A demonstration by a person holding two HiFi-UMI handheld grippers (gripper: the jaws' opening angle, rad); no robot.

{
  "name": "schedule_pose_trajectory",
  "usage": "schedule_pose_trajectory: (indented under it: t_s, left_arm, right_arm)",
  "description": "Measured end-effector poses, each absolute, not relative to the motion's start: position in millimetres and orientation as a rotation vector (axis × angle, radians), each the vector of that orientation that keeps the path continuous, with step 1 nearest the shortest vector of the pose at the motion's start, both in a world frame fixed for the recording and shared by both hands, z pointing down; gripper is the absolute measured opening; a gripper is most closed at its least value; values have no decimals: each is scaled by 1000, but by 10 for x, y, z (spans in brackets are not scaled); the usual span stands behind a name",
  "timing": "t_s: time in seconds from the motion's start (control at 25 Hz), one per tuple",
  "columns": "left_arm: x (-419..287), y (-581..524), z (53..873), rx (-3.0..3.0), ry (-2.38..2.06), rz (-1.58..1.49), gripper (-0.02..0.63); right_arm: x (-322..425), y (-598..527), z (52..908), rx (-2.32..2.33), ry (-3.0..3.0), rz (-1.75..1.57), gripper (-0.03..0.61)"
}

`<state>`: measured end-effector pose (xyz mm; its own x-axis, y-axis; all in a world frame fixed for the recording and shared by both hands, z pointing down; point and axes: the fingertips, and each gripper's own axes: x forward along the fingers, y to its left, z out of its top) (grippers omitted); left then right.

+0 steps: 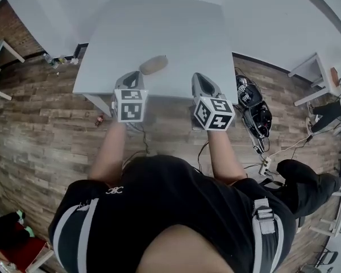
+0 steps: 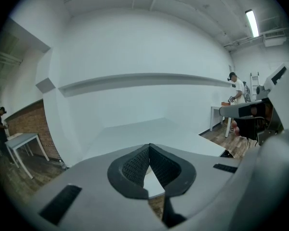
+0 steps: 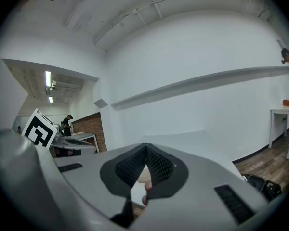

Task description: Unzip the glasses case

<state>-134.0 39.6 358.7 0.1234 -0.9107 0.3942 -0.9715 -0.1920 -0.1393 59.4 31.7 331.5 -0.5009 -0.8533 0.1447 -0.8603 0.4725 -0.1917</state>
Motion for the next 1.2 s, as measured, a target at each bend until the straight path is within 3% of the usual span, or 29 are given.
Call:
schedule_pose_trajectory:
  t_s: [0.4, 0.72, 1.2]
  left_arm:
    - [-1989, -159, 4014, 2245, -1758, 647, 3]
    - [-1979, -409, 4228, 2238, -1683, 658, 3]
    - [-1597, -1626, 4585, 2201, -1486, 732, 5]
  right_arm:
    - [-30, -199, 3656, 1539, -2555, 344, 8]
    - [-37, -550, 3825, 1507, -2539, 358, 8]
    - [299, -1870, 4097, 1427, -2598, 446, 8]
